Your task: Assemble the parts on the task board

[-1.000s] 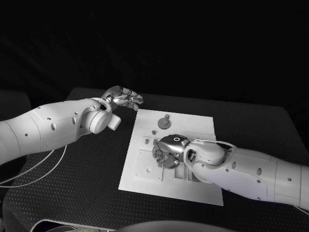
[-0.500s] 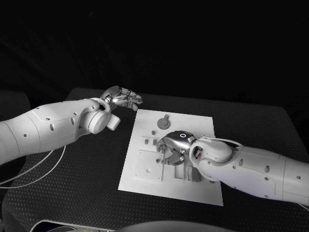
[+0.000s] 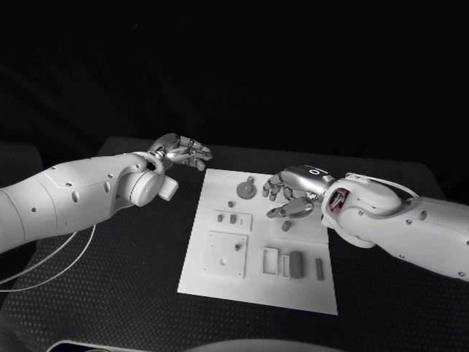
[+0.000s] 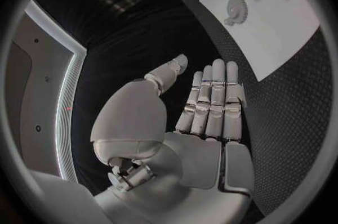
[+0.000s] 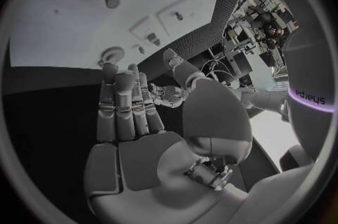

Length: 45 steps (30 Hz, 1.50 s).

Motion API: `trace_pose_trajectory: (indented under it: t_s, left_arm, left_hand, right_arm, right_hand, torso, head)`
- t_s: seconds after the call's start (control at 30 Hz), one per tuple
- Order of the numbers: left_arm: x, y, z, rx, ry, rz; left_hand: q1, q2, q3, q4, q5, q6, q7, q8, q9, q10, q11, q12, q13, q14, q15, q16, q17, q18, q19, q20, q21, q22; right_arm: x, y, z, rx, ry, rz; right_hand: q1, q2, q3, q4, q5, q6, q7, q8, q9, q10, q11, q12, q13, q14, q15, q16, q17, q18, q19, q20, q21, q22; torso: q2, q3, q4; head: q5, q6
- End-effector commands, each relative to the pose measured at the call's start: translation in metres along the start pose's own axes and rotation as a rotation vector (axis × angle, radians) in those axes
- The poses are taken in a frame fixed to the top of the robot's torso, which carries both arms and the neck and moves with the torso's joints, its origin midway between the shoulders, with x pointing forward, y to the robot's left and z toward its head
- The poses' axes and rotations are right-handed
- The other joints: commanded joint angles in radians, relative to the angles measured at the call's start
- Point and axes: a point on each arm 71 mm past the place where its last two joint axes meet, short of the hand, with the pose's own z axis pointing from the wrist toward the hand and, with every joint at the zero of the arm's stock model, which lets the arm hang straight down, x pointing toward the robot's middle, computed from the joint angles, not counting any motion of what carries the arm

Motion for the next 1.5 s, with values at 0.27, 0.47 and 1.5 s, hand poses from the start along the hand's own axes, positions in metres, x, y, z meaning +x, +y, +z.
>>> trace_pose_trajectory:
  t_s: [0.27, 0.47, 1.5]
  left_arm:
    - [0.0, -0.003, 0.001, 0.017, 0.001, -0.006]
    - [-0.001, -0.002, 0.001, 0.017, -0.002, -0.005]
    - [0.0, -0.003, 0.001, 0.018, 0.008, -0.008]
  left_hand:
    - [-0.008, -0.002, -0.003, 0.005, 0.003, -0.005, -0.004, 0.005, 0.0, -0.005, -0.002, -0.004, -0.001, 0.007, 0.0, -0.005, 0.002, 0.019, 0.006, -0.002, -0.007, -0.001]
    - [-0.008, -0.002, -0.003, 0.005, 0.003, -0.005, -0.004, 0.006, 0.0, -0.005, -0.002, -0.004, -0.001, 0.007, 0.0, -0.005, 0.003, 0.019, 0.006, -0.002, -0.007, -0.001]
    - [-0.01, -0.002, -0.004, 0.006, 0.002, -0.006, -0.004, 0.006, 0.0, -0.005, -0.002, -0.005, -0.001, 0.008, 0.0, -0.007, 0.005, 0.018, 0.007, -0.001, -0.008, -0.001]
  right_arm:
    - [0.001, -0.025, -0.012, 0.085, 0.144, -0.119]
    - [0.013, -0.03, -0.014, 0.096, 0.177, -0.14]
    - [0.046, -0.024, -0.01, 0.064, 0.221, -0.146]
  right_hand:
    - [-0.056, -0.042, -0.045, 0.007, 0.006, -0.027, -0.036, -0.003, 0.0, -0.046, 0.021, -0.028, -0.002, -0.026, 0.014, 0.001, -0.009, 0.018, -0.028, 0.006, 0.0, 0.022]
    - [-0.041, -0.038, -0.044, -0.002, 0.006, -0.031, -0.044, -0.001, 0.002, -0.05, 0.023, -0.031, 0.001, -0.029, 0.016, 0.005, -0.011, 0.019, -0.031, 0.007, 0.002, 0.022]
    - [0.062, 0.109, -0.095, -0.048, 0.005, 0.028, -0.027, 0.04, 0.015, 0.032, -0.009, 0.006, 0.048, 0.004, -0.013, 0.033, -0.031, 0.019, -0.015, -0.003, 0.028, 0.021]
  torso:
    - [0.001, 0.0017, 0.0017]
    - [0.001, 0.0013, 0.0014]
    - [0.0, -0.0014, 0.0032]
  head:
    - [0.001, 0.005]
    - [0.001, 0.004]
    - [-0.006, -0.003]
